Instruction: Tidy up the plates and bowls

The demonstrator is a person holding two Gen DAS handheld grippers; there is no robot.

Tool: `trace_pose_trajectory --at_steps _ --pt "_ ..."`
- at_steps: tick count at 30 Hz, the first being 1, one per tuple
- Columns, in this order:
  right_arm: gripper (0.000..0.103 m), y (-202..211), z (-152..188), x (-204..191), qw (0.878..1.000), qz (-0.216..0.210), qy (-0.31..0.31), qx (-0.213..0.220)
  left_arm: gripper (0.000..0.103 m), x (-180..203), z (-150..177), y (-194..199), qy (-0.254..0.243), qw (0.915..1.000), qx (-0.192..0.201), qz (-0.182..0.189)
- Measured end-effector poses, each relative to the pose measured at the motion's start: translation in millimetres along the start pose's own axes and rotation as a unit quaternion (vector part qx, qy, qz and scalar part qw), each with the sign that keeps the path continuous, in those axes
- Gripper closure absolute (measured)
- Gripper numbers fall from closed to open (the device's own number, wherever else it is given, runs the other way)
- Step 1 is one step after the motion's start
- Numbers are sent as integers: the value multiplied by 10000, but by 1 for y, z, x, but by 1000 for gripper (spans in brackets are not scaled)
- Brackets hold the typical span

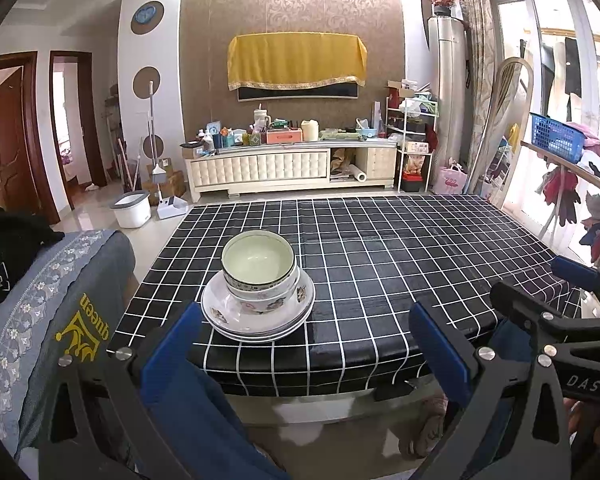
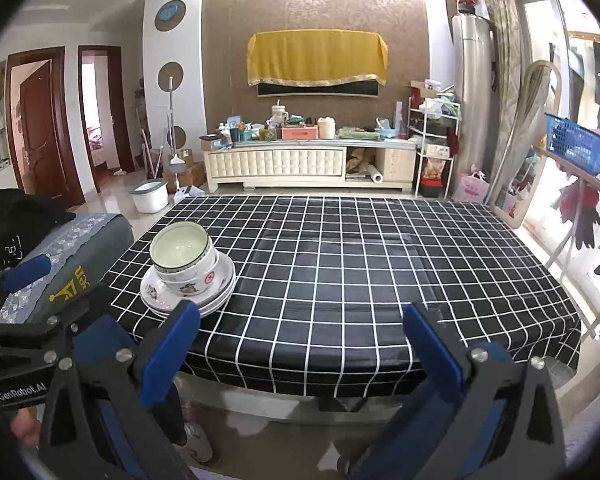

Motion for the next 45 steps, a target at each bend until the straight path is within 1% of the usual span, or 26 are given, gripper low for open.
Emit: trace_pose_trajectory --at_steps 10,14,23,32,38,42,45 --pt "0 -1 1 0 10000 22 68 -21 0 2 2 1 -50 10000 -23 13" --pt "0 -2 3 -1 9999 -86 60 -55 0 1 2 2 -53 10000 -22 12" --pt "0 2 3 -5 9999 -119 111 -25 0 -3 2 3 -2 10000 -62 -14" --pt "0 4 4 -5 9999 -98 75 6 0 -4 1 5 5 10000 -16 -17" --pt "0 5 4 -3 9999 -110 55 46 0 -2 3 5 15 10000 -51 25" --pt "0 4 4 -3 10000 -75 46 -3 0 0 4 7 39 9998 -40 167" --pt "0 4 4 -3 10000 -58 45 -1 0 1 3 7 8 9999 -12 137"
Point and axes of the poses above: each gripper's, at about its wrist camera, not at the fingertips, and y roughly against the way its jaws point, x to its right, z to its underside, the point moved 6 cm from there along -y, roughly the way its jaws point, and after that the axes turned 10 degrees about -z, right-handed, at the moved point
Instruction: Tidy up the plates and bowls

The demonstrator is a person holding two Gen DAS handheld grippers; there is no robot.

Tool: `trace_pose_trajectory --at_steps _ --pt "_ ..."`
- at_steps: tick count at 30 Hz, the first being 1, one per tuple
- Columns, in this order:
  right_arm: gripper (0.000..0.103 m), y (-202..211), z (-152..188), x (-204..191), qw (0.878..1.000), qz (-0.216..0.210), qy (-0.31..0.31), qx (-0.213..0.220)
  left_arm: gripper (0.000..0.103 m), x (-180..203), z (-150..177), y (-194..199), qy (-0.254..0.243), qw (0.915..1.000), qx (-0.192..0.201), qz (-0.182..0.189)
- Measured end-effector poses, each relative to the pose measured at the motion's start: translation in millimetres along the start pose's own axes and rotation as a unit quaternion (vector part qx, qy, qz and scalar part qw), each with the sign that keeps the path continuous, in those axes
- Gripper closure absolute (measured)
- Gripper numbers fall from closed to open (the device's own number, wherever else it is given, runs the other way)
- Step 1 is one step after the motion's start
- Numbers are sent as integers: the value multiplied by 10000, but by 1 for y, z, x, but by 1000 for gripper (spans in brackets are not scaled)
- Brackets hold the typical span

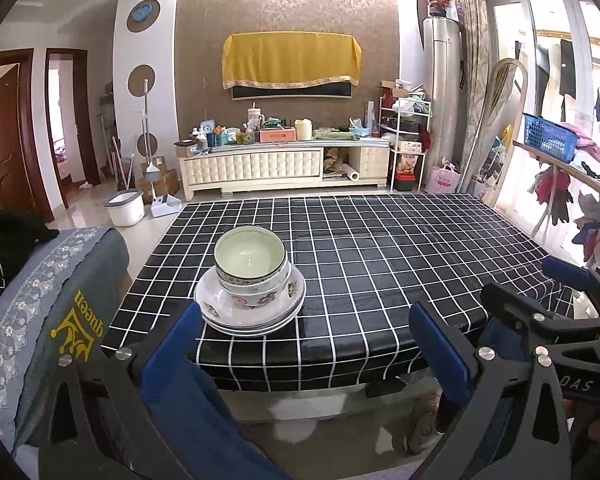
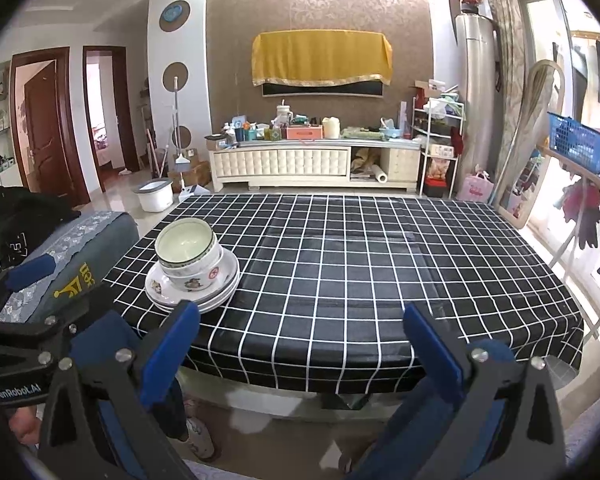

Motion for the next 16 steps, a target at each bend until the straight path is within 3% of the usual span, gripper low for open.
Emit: trace_pose_trajectory --at_steps 16 --pt "0 0 -1 -2 10000 54 41 12 0 -1 4 -4 92 9999 -124 -3"
Point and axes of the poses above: each gripper's, at about its wrist camera, not at the fingertips, and y roughly against the way its jaws point, x to its right, z to its underside, the point moved 6 cm from there along -y, roughly the way its jaws point, and after that the axes turned 10 degrees about -z, right-handed, at the moved point
